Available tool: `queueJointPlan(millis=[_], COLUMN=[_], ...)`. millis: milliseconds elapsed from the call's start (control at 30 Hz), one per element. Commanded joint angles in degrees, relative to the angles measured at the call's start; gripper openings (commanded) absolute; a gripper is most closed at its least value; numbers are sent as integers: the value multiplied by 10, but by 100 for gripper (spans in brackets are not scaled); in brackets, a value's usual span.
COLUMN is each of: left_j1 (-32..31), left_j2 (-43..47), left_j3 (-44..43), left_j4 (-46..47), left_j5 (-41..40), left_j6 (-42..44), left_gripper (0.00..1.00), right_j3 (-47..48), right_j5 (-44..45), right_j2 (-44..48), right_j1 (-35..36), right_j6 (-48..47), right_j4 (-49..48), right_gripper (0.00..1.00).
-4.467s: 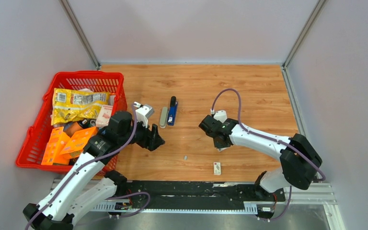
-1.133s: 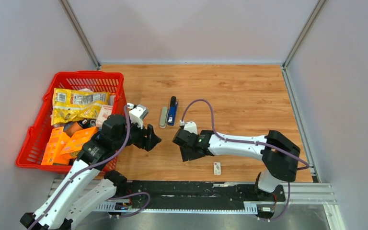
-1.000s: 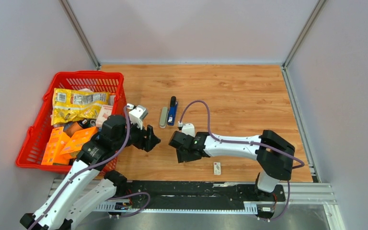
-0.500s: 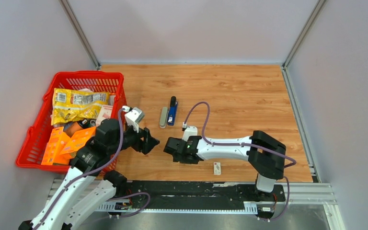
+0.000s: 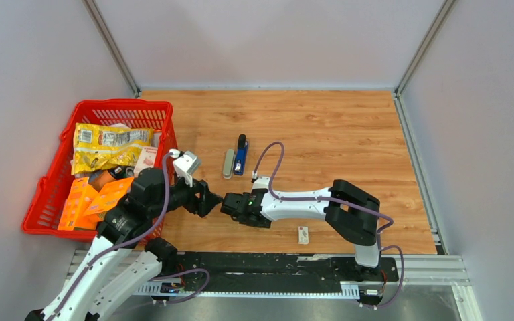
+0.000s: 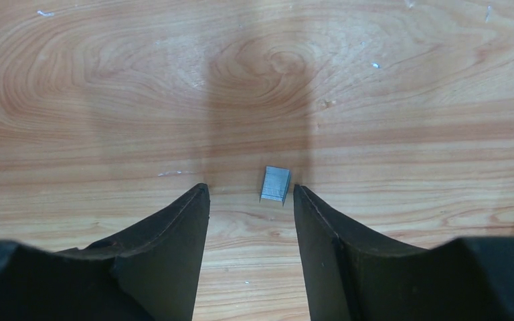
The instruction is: Unload the staples from the stapler
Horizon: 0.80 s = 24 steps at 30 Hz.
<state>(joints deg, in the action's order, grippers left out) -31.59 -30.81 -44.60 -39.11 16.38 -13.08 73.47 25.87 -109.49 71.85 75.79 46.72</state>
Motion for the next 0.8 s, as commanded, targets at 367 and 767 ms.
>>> queueJointPlan(millis=[367, 767], left_j1=[-9, -9], left_j2=[0, -10], left_j3=[3, 3], left_j4=[11, 9], left_j5=[-1, -13], left_j6=[6, 5], left_gripper=[78, 78], right_j3=[-31, -82], right_j5=[29, 50], right_j2=[16, 89], right_j1=[-2, -22], right_j6=[37, 26], right_j4=[12, 11], right_gripper=[36, 11])
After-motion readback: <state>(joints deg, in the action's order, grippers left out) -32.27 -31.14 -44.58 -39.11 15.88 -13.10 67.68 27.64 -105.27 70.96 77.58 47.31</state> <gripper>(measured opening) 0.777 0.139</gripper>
